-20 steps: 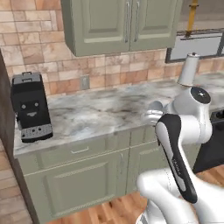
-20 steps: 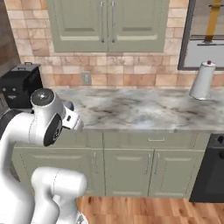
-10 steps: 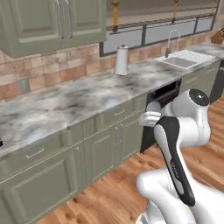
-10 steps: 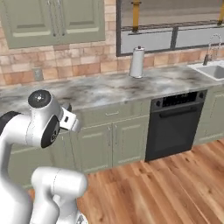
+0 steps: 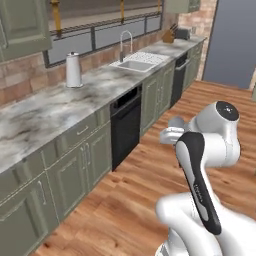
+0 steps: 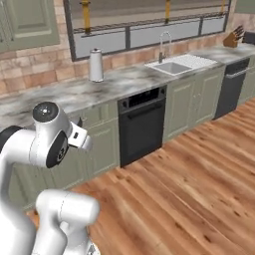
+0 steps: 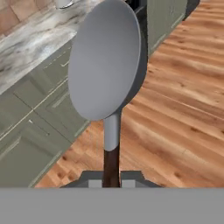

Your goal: Take the fork and place it on the left side of the plate. Then take the spoon and place it on the right side of the plate. Make sure they're directly next to the plate.

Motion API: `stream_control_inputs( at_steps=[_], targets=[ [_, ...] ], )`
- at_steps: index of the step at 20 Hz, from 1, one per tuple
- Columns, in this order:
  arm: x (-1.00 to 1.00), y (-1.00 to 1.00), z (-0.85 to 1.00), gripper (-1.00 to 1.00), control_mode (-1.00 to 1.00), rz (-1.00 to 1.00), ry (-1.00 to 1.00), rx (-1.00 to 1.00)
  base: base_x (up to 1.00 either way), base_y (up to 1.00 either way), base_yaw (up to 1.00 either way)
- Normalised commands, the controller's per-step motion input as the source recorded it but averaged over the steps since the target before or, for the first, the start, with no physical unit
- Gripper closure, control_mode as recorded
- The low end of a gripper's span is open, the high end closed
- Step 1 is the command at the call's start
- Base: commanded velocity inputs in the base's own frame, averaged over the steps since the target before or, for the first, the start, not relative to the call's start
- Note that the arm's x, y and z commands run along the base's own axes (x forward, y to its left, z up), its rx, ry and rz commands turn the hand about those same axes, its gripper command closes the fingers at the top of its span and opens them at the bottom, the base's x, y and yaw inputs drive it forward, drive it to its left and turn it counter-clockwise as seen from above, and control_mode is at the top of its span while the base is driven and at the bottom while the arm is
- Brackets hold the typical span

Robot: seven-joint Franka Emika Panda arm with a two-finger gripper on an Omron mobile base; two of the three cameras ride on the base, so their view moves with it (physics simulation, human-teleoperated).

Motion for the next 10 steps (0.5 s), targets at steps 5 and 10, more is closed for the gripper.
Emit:
stream_control_inputs(
  at_steps=[5,10],
  targets=[
    [0.00,0.00,0.00,1.00,1.00,0.00,0.00,0.00,-0.60,-0.61,-0.32],
    [0.00,0.00,0.00,1.00,1.00,0.00,0.00,0.00,-0.62,-0.71,-0.27]
  ],
)
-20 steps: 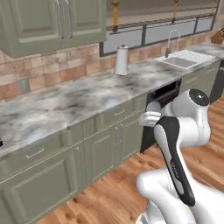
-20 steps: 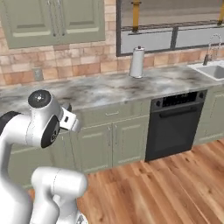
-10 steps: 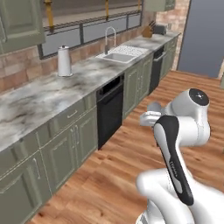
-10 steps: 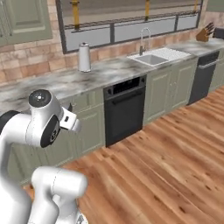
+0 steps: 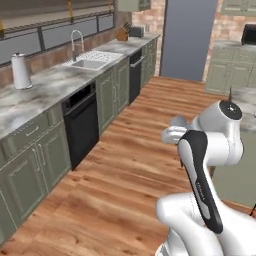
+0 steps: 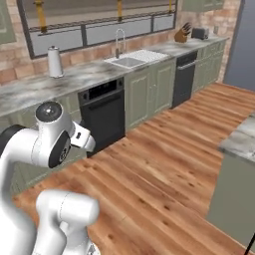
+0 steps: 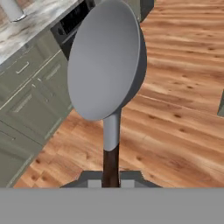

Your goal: Take the fork and place it on the left side of the plate. Then take the spoon and place it on the right side of the plate. Make sure they're directly next to the plate.

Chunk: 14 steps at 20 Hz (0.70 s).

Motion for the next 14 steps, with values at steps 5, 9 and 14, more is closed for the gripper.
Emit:
stream_control_inputs(
  at_steps=[5,9,14],
  targets=[
    [0.00,0.00,0.00,1.00,1.00,0.00,0.00,0.00,-0.50,-0.87,-0.26],
    [0.00,0.00,0.00,1.00,1.00,0.00,0.00,0.00,-0.18,-0.89,-0.34],
    [0.00,0.00,0.00,1.00,1.00,0.00,0.00,0.00,-0.04,-0.99,-0.33]
  ],
)
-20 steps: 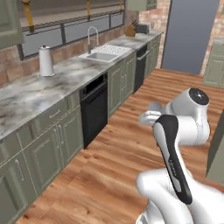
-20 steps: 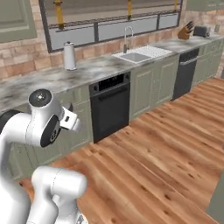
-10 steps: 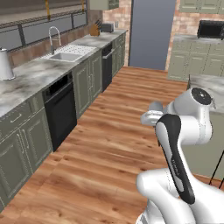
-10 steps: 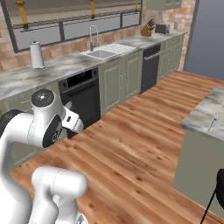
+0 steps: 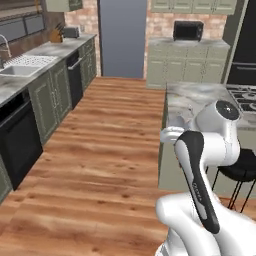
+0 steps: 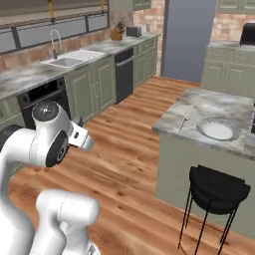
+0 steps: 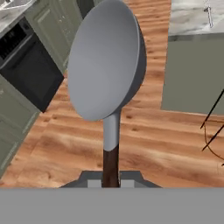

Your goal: Take the fork and place it on the left side of the plate. Then take the spoon and place it on the right side of the plate. Make sure they're directly next to the plate.

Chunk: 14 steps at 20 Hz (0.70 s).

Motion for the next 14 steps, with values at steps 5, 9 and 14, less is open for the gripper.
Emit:
stream_control_inputs(
  at_steps=[5,9,14],
  targets=[
    [0.00,0.00,0.00,1.00,1.00,0.00,0.00,0.00,0.00,-1.00,-0.30],
    [0.00,0.00,0.00,1.00,1.00,0.00,0.00,0.00,0.00,-1.00,-0.30],
    [0.00,0.00,0.00,1.00,1.00,0.00,0.00,0.00,0.03,-0.93,-0.29]
  ],
)
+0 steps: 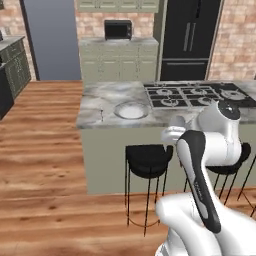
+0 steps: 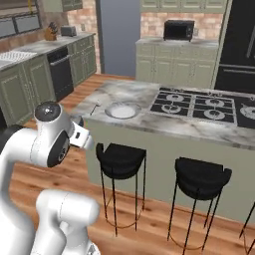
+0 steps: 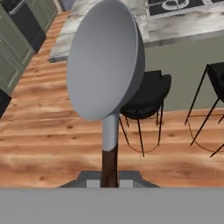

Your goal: Take the fork and place it on the left side of the plate. Then take the spoon and place it on the right side of the plate. Make sure they're directly next to the plate.

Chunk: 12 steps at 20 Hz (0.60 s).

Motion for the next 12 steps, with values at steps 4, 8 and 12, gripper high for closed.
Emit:
stream_control_inputs(
  at_steps=[4,8,12],
  targets=[
    [0.00,0.00,0.00,1.00,1.00,0.00,0.00,0.00,0.46,-0.75,-0.25],
    [0.00,0.00,0.00,1.00,1.00,0.00,0.00,0.00,0.85,-0.49,-0.17],
    [0.00,0.00,0.00,1.00,1.00,0.00,0.00,0.00,0.99,-0.33,-0.08]
  ],
)
